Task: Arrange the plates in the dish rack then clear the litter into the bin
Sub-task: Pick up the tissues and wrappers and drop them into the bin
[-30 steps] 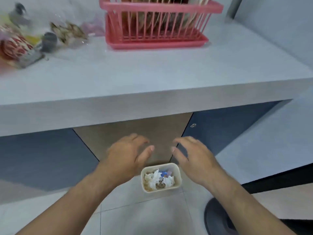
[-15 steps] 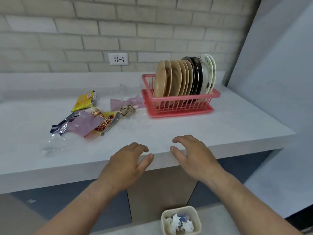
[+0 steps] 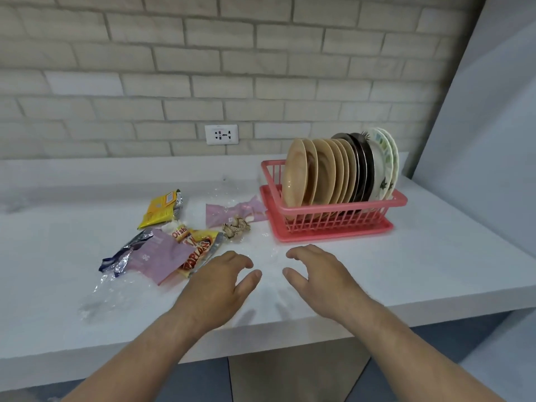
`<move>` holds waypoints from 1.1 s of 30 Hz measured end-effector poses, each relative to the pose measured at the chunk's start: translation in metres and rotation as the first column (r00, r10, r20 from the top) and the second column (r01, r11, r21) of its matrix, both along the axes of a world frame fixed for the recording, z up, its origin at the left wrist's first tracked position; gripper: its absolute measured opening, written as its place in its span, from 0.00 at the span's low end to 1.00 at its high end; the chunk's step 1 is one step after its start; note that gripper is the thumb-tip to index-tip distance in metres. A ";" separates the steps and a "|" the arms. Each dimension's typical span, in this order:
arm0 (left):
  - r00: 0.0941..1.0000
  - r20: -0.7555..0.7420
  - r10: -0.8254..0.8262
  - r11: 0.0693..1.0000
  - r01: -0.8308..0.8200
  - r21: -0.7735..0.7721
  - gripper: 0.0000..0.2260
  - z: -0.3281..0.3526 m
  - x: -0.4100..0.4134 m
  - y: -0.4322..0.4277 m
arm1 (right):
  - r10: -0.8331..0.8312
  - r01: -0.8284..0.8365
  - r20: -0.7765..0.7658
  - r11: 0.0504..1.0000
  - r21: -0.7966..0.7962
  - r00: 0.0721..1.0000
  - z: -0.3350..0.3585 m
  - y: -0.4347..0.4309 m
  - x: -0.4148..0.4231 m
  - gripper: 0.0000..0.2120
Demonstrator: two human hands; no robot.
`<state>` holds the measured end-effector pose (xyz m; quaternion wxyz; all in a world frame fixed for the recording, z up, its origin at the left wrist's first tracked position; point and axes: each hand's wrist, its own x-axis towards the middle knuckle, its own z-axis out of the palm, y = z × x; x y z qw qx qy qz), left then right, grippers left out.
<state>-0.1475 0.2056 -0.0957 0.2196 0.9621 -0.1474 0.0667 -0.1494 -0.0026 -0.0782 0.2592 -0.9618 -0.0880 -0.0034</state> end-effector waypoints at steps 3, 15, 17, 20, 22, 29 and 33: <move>1.000 0.000 0.027 1.000 -0.027 0.011 0.19 -0.001 0.019 0.004 | 0.046 -0.046 0.004 0.999 -0.013 0.999 -0.002 0.010 0.032 0.19; 0.998 0.040 0.058 0.998 -0.056 -0.041 0.18 0.002 0.090 0.042 | 0.120 -0.126 -0.065 0.987 -0.104 0.991 -0.013 0.057 0.111 0.20; 0.997 0.064 0.045 0.998 -0.042 -0.041 0.12 0.001 0.103 0.054 | 0.102 -0.109 -0.064 0.986 -0.123 0.993 -0.016 0.069 0.123 0.20; 0.998 0.061 0.015 1.000 -0.014 -0.013 0.14 0.003 0.123 0.073 | 0.074 -0.082 -0.056 0.986 -0.148 0.996 -0.020 0.086 0.140 0.22; 0.998 0.067 -0.005 1.000 0.005 -0.001 0.13 0.003 0.136 0.086 | 0.079 -0.089 -0.062 0.981 -0.173 0.995 -0.021 0.098 0.153 0.25; 0.998 0.030 -0.061 0.997 0.062 -0.040 0.16 -0.001 0.165 0.123 | 0.046 -0.079 -0.171 0.979 -0.187 0.984 -0.041 0.122 0.188 0.15; 0.997 0.025 -0.073 0.996 0.074 -0.051 0.12 -0.004 0.175 0.136 | 0.006 -0.028 -0.104 0.976 -0.216 0.995 -0.048 0.125 0.189 0.06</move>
